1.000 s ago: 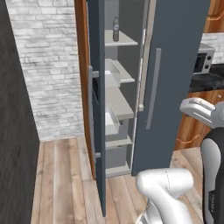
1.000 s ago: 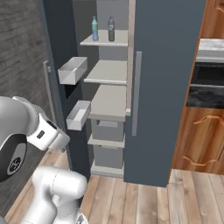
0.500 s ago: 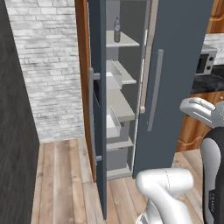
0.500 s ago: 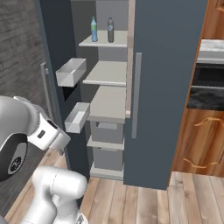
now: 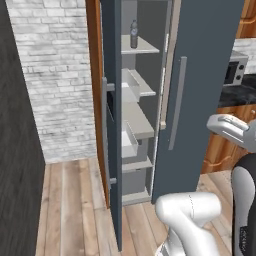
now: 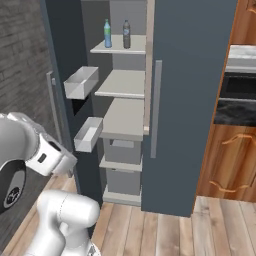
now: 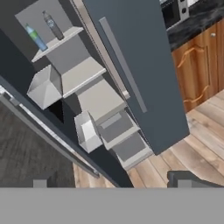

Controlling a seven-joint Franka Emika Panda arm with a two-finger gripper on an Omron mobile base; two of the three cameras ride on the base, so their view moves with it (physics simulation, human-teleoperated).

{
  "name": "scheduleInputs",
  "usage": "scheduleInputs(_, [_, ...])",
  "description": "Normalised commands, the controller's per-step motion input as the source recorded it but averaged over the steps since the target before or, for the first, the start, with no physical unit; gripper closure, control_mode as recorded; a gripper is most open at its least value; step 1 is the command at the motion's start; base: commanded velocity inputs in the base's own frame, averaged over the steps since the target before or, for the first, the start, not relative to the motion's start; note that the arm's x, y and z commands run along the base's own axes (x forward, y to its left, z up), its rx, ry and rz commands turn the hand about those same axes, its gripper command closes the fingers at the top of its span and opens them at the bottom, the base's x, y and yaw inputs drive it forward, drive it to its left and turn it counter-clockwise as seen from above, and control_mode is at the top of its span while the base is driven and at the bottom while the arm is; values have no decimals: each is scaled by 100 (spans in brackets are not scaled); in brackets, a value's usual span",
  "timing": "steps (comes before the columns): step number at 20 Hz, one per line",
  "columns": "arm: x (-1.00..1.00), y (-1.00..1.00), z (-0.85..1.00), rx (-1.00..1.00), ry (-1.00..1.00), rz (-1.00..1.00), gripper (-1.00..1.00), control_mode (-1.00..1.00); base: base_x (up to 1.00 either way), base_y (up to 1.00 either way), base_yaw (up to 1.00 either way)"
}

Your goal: Take the bottled waters from the counter and place them in the freezer to freeze. Close the freezer door after placing the bottles.

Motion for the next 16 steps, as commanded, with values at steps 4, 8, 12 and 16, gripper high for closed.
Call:
scheduleInputs(4, [-84,64,0,-9,-3,0,-100,-100,0,0,0])
scheduleInputs(8, [-27,100,2,-23,0,-2,-100,-100,0,0,0])
scheduleInputs(12, [6,100,1,-35,0,-16,-100,-100,0,0,0])
scheduleInputs(16, [71,100,0,-37,0,-23,-100,-100,0,0,0])
